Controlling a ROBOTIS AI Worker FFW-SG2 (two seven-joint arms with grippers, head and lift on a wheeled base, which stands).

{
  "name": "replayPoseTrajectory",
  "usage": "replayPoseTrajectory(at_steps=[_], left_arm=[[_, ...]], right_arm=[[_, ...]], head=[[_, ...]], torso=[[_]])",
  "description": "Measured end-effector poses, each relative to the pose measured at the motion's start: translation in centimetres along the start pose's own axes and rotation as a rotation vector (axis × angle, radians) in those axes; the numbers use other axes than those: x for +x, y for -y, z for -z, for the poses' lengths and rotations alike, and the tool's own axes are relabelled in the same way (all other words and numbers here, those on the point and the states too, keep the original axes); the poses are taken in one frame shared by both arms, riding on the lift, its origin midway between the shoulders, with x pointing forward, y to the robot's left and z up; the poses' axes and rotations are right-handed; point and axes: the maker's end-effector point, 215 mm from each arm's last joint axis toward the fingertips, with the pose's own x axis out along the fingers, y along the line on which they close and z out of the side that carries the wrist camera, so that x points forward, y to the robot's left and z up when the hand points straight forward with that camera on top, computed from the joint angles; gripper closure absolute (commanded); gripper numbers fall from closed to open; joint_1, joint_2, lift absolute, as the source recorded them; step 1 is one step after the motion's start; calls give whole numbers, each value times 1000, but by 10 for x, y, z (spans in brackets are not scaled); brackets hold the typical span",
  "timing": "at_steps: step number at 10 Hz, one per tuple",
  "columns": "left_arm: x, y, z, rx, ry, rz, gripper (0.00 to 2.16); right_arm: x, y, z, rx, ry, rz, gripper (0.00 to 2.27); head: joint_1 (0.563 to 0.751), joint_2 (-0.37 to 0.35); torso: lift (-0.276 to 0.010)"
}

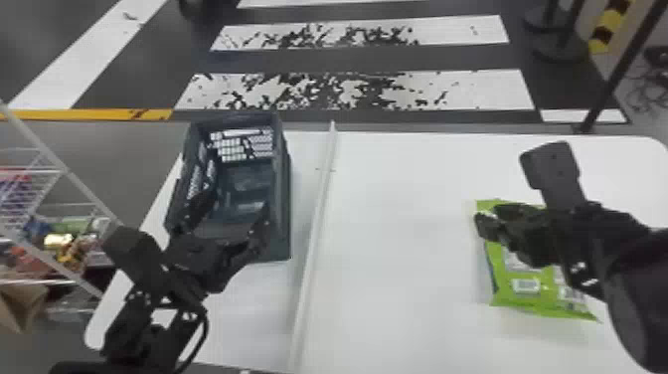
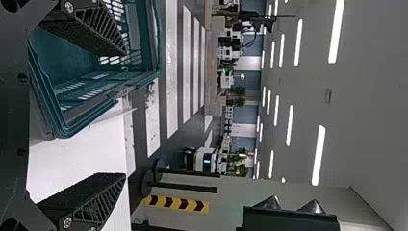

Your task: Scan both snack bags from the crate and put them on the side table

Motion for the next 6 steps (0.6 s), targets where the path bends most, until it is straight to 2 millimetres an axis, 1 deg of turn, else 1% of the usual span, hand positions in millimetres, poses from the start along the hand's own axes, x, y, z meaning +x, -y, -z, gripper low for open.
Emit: replayPoseTrajectory(at_steps=[1, 3, 4, 6], left_arm=[[0, -1, 0, 0, -1, 1, 100], [1, -2, -3, 0, 4, 3, 100], [2, -2, -3, -1, 5, 5, 100], [3, -2, -3, -2, 6, 6, 100]], right_arm=[[-16, 34, 9, 40, -24, 54, 16], [-44, 108, 44, 126, -74, 168, 16], [-53, 138, 66, 176, -98, 210, 29], [-62, 186, 106, 250, -128, 280, 29]], head=[[695, 78], [695, -43], [695, -100], [695, -164]], torso=[[-87], [-87], [-87], [-87]])
